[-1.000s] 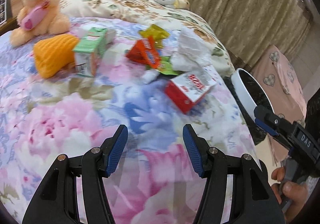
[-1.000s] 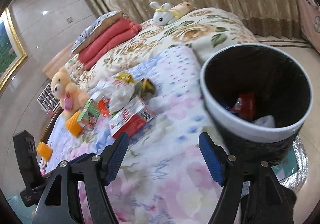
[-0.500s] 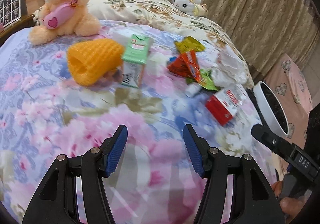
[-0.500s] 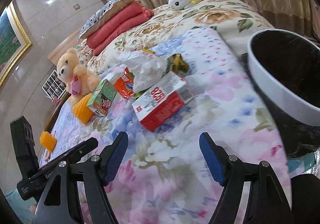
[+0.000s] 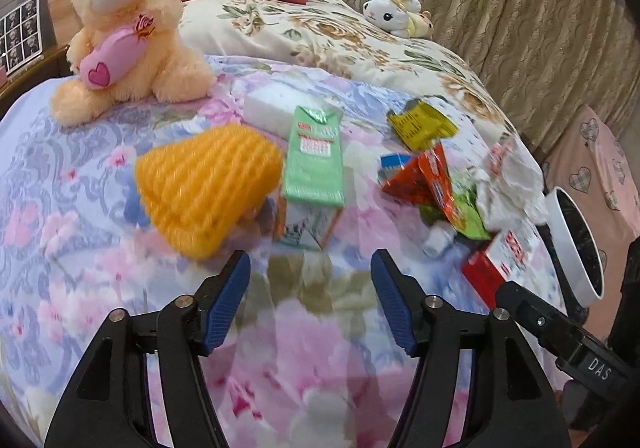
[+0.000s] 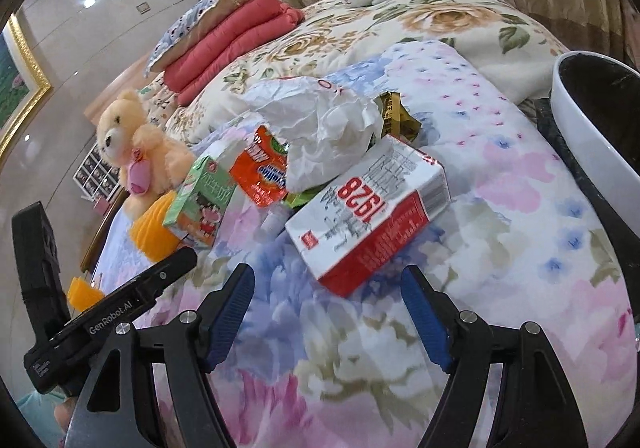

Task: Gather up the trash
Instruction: 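Grasp the green juice box with the left tool while the right tool grasps the red-and-white carton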

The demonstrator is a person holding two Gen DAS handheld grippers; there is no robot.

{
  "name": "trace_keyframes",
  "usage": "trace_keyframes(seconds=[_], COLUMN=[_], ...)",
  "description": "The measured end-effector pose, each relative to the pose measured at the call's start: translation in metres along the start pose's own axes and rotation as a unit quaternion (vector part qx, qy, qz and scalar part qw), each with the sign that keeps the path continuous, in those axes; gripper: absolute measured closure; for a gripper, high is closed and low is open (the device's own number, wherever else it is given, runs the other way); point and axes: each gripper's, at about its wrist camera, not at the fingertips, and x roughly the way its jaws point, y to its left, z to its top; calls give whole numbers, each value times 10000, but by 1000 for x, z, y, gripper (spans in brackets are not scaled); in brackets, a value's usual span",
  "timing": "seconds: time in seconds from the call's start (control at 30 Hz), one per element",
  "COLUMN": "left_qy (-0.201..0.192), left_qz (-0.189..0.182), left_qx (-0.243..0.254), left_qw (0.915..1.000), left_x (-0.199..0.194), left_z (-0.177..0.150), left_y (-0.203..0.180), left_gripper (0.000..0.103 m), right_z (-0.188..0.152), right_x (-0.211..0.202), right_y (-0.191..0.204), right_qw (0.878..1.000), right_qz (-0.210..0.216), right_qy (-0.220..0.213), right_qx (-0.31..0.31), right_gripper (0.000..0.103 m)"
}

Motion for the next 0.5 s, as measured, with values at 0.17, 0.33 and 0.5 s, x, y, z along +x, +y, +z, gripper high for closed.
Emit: trace_keyframes(seconds=[0.17,0.33,0.5], left_qy=[-28,17,17], left_qz=[50,46,91], left_qx=[51,56,117], left_qw=[10000,10000,9999], left_x=[9,19,23], left_z=[10,14,14], left_y=[0,-1,-4], left_gripper=[36,36,37], right_z=[9,15,17], right_x=[11,19,22], right_y=[4,7,7], right_qw=[9996,9988,9982], right_qz=[-264,-460,-580], right_qy=[-64,-107,-154], right_qx=[74,138,-23], right_gripper=[25,21,23])
